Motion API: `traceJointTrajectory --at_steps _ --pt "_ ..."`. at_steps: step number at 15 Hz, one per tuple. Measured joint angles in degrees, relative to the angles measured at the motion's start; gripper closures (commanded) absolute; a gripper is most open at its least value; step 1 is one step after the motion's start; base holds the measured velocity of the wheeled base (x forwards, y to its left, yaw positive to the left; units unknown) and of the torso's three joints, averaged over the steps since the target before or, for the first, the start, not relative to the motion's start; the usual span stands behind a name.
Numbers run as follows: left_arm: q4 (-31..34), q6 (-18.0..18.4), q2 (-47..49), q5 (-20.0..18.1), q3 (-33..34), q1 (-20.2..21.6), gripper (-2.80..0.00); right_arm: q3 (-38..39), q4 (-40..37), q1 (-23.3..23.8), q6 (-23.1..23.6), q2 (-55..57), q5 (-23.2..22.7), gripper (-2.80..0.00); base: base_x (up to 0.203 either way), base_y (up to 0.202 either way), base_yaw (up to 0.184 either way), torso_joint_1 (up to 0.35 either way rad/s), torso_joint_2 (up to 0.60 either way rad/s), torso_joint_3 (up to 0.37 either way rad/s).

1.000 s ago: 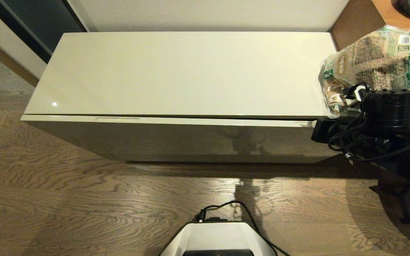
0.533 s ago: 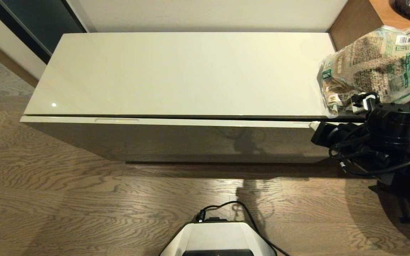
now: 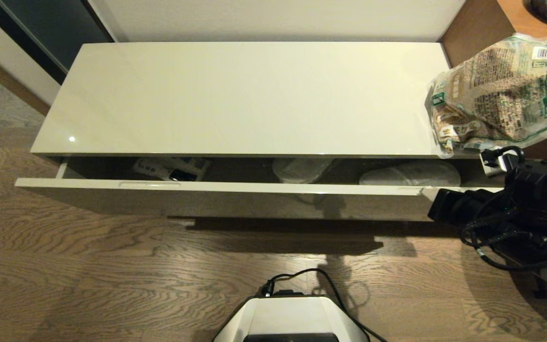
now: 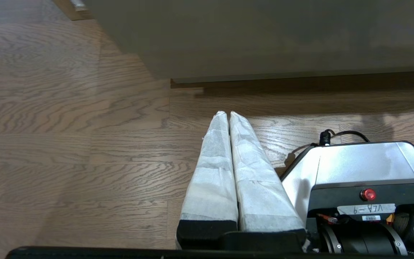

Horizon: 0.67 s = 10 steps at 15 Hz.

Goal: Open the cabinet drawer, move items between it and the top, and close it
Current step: Open the drawer

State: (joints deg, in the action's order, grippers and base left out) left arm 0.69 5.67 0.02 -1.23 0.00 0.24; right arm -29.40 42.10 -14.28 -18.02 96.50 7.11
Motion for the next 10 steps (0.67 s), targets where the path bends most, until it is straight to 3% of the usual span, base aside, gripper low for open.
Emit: traceJointTrajectory --at_steps 5,8,10 --pt "0.04 0.0 0.0 0.03 0.0 -0.02 0.0 -1.79 -34.19 0.02 -0.04 -10.04 -3.26 0.0 0.0 0.0 0.0 0.0 0.0 0.0" --pt "0.0 0.02 0.0 0.02 0.0 0.0 0.0 -3.21 -44.17 0.15 -0.2 -16.08 -4.58 0.0 0.0 0.0 0.0 0.0 0.0 0.0" --pt "0.01 0.02 0.0 0.0 0.0 -0.02 0.0 -4.69 -46.8 0.79 -0.26 -20.58 -4.77 0.0 0.0 0.0 0.0 0.0 0.0 0.0"
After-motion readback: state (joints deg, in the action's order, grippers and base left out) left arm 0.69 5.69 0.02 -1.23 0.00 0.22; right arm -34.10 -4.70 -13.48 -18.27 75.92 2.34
